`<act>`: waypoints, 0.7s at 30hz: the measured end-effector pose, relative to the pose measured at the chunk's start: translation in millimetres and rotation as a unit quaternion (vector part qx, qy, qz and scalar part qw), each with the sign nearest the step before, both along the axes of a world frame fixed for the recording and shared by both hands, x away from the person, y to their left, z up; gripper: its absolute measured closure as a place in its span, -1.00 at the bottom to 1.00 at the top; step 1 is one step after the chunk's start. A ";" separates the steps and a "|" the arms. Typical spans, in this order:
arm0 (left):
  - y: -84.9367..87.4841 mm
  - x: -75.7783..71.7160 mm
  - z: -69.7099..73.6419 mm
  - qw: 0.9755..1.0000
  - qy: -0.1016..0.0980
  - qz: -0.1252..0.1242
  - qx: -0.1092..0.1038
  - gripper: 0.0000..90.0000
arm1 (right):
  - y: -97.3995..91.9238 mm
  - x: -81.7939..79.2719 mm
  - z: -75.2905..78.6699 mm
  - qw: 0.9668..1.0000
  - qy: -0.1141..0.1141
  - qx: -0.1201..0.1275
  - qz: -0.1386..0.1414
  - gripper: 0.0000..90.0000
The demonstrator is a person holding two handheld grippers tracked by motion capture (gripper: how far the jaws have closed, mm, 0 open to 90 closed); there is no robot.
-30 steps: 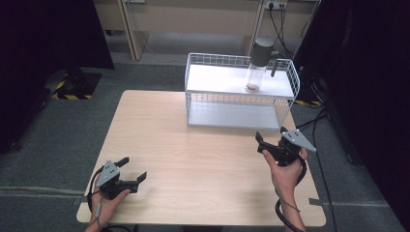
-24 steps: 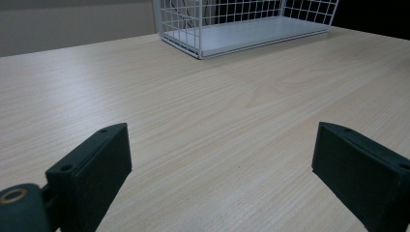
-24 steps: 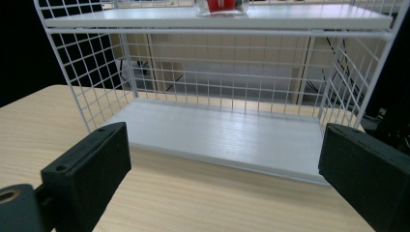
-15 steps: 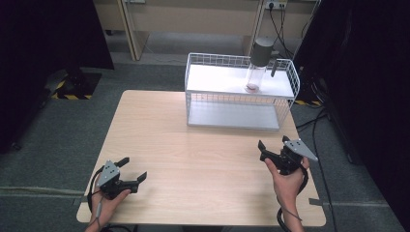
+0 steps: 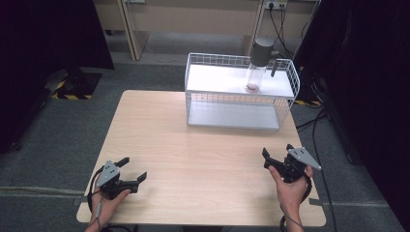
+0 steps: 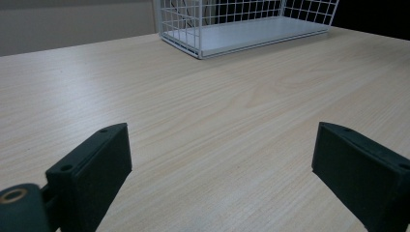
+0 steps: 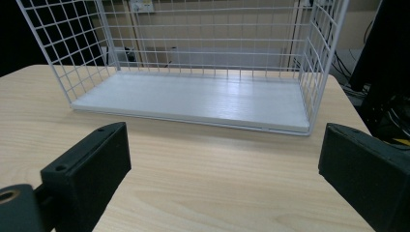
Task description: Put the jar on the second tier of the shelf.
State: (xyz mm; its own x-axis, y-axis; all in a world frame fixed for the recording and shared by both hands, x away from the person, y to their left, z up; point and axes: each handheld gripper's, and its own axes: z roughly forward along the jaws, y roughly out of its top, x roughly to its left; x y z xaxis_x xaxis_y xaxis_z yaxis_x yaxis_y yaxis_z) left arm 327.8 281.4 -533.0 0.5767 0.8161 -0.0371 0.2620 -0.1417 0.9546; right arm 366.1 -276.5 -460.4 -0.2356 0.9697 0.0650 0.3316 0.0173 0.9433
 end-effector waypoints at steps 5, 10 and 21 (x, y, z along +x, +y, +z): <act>0.1 -0.1 0.0 1.000 0.000 0.000 -0.001 -0.86 | -3.8 -4.7 -5.8 1.000 0.005 -0.001 -0.005 -0.90; -0.1 -0.2 0.0 1.000 0.000 0.000 0.000 -0.86 | -8.1 -9.6 -13.6 1.000 0.012 -0.002 -0.010 -0.90; 0.0 -0.1 0.0 1.000 0.000 0.001 -0.001 -0.86 | -14.3 -18.3 -37.1 0.999 0.035 -0.011 -0.021 -0.90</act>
